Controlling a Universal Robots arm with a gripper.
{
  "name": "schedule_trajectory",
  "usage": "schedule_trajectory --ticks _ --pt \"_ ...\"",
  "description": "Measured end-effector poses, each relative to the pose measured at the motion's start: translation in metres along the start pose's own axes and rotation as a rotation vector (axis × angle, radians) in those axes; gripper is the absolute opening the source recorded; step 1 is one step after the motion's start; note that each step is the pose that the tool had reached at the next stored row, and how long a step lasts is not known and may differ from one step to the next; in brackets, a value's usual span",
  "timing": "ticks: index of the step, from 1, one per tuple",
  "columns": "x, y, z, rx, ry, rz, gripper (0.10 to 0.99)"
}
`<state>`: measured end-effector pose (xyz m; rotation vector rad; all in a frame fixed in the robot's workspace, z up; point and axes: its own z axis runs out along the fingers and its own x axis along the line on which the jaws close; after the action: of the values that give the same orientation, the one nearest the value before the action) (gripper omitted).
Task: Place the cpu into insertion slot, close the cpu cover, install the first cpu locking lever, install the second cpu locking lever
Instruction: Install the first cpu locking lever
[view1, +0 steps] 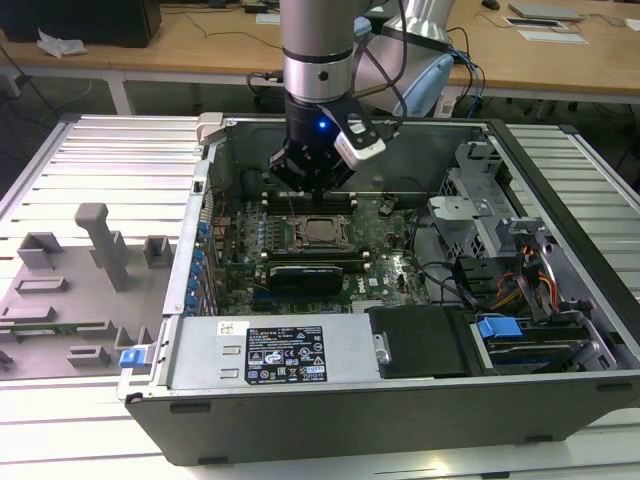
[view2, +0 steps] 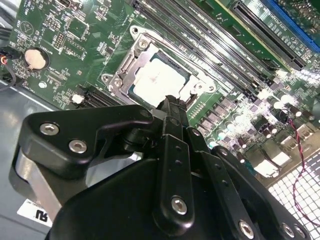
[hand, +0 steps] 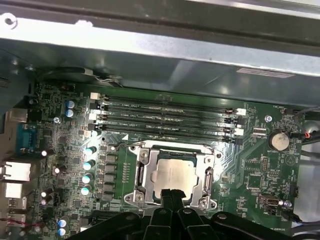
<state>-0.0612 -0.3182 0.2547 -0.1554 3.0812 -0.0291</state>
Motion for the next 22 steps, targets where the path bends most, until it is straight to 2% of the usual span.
schedule_trajectory --ticks 10,16,17,22 --pt "0.0278 0.0079 -0.0017 0.0 -0.0001 0.0 0.106" --pt "0.0401 0.0096 -0.0024 -0.001 -0.0002 0.0 0.106" --pt "0.0412 0.0097 -0.0025 -0.003 -0.0005 0.0 0.106" --pt "0.0488 0.0105 -0.0029 -0.041 -0.0062 0.002 0.106"
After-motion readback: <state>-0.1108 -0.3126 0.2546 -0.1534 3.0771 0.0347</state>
